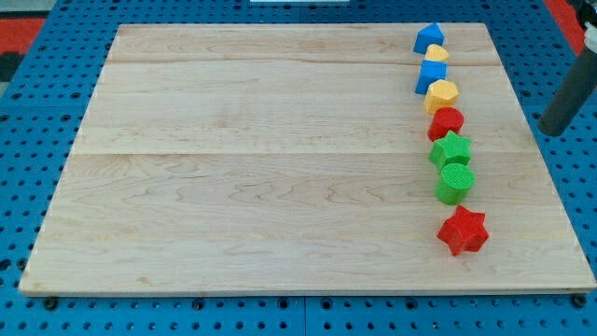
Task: Push the red circle towards the center
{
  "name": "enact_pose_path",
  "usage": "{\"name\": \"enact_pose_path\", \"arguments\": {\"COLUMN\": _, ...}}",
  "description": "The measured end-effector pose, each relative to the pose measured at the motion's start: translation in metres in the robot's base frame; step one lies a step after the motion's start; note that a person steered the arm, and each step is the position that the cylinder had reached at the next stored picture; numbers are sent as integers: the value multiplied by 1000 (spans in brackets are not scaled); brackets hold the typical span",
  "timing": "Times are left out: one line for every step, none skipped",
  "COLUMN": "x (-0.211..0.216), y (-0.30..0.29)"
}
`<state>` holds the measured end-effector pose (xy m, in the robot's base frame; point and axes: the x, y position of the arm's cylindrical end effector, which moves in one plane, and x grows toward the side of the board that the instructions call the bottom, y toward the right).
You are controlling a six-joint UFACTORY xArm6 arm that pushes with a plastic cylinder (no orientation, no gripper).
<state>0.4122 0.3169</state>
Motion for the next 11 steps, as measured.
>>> {"name": "enact_pose_path", "arguments": {"x": 0, "y": 0}}
{"name": "enact_pose_path", "arguments": {"x": 0, "y": 0}}
{"name": "enact_pose_path", "arguments": {"x": 0, "y": 0}}
{"name": "enact_pose_path", "arguments": {"x": -1, "y": -2}}
{"name": "enact_pose_path", "arguments": {"x": -1, "y": -1}}
{"name": "enact_pose_path", "arguments": {"x": 0, "y": 10}}
{"name": "enact_pose_path", "arguments": {"x": 0, "y": 20}}
{"name": "enact_pose_path", "arguments": {"x": -10, "y": 19}}
{"name": "enact_pose_path", "arguments": {"x": -26, "y": 18}}
{"name": "enact_pose_path", "arguments": {"x": -10, "y": 13}}
{"name": "enact_pose_path", "arguments": {"x": 10, "y": -29}}
